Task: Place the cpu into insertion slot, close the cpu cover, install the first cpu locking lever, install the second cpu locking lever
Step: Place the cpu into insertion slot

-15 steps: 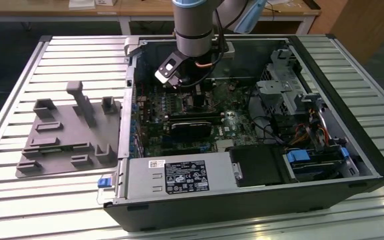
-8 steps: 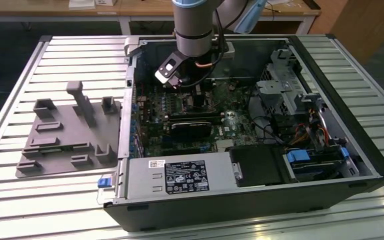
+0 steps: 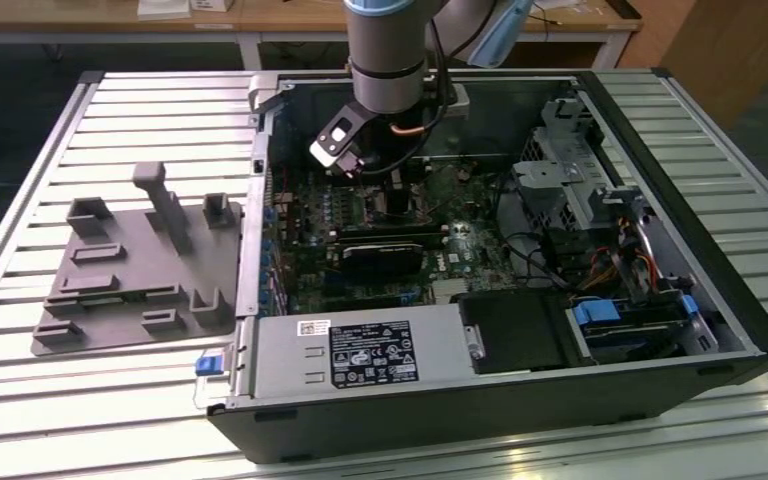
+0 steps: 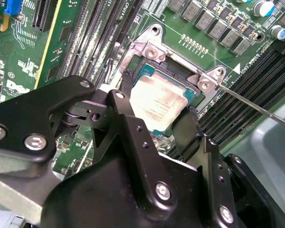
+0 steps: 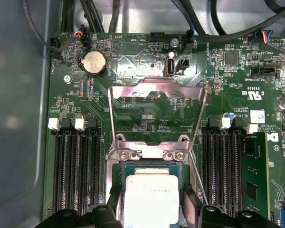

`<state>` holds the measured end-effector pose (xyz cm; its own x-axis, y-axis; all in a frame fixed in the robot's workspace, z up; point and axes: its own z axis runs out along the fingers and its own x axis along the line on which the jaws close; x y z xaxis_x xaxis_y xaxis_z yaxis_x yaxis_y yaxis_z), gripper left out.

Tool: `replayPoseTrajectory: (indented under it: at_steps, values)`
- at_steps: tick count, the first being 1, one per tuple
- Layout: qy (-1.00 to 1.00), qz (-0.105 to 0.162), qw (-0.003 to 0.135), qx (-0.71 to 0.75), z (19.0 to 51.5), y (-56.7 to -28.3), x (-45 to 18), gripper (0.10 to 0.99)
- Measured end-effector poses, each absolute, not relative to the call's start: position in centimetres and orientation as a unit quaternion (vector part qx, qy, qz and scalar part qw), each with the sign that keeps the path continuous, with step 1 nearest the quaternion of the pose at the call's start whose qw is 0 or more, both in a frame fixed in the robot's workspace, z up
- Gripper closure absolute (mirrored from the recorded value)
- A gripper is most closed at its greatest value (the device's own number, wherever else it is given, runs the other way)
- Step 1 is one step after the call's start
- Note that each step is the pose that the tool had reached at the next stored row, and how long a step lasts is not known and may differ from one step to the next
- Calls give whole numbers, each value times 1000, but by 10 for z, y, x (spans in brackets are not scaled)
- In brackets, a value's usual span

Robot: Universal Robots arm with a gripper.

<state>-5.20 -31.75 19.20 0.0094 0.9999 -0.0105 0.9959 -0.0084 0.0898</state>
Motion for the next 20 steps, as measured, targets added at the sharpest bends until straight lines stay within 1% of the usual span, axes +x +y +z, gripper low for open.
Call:
replayPoseTrajectory:
  at_steps: [11,19,20]
  values:
    - [703,28,36,710,207,-317,-52,475]
    - [703,28,36,710,207,-317,-52,475]
    - [703,28,36,710,207,-317,-52,486]
